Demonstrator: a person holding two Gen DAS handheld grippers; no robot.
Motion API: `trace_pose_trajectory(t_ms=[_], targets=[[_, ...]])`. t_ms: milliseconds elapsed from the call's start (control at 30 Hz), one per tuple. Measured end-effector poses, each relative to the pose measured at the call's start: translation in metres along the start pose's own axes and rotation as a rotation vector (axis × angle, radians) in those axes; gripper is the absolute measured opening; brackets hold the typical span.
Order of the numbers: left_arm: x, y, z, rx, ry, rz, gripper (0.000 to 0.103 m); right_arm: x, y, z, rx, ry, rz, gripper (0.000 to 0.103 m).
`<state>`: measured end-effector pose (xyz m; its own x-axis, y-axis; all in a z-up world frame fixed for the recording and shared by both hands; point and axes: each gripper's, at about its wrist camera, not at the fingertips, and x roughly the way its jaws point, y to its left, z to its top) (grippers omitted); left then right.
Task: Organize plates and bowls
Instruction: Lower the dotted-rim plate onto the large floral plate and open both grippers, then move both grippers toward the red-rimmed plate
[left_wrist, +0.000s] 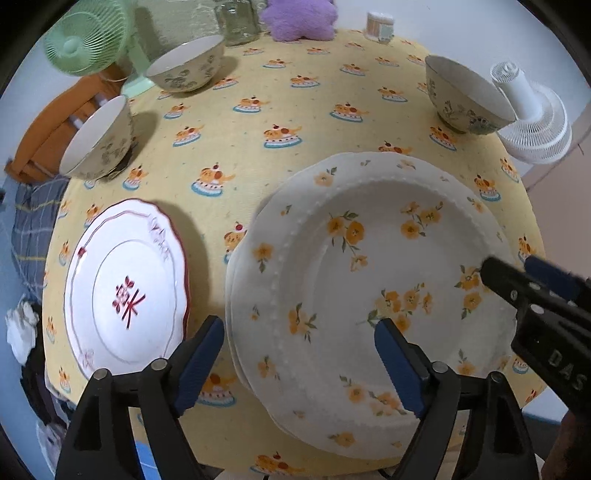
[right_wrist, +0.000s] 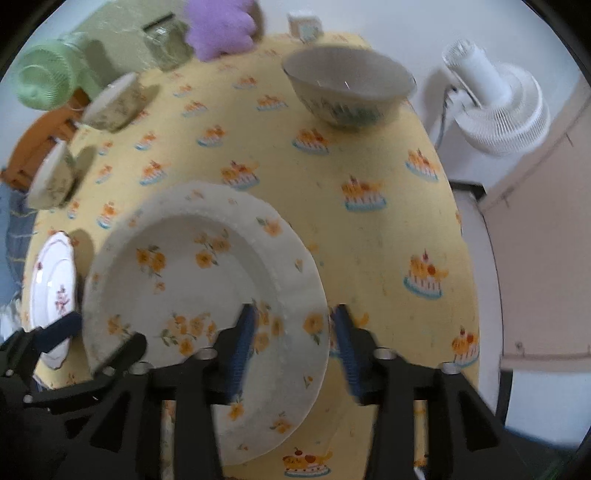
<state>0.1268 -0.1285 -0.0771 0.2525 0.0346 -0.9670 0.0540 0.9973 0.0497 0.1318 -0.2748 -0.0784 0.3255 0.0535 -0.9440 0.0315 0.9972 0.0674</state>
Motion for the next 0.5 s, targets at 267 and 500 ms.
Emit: trace_pose_trajectory(t_ms=[267, 500], targets=[[-0.032, 0.016, -0.005, -0.038, -0.103, 0.000, 0.090, -0.026, 0.030, 0.002, -0.113, -0.094, 0.062, 0.073], [-0.046, 0.050, -0.001, 0.011, -0.162, -0.028, 0.090, -0.044, 0.060, 0.000, -0.078, -0.138, 0.034, 0.079]])
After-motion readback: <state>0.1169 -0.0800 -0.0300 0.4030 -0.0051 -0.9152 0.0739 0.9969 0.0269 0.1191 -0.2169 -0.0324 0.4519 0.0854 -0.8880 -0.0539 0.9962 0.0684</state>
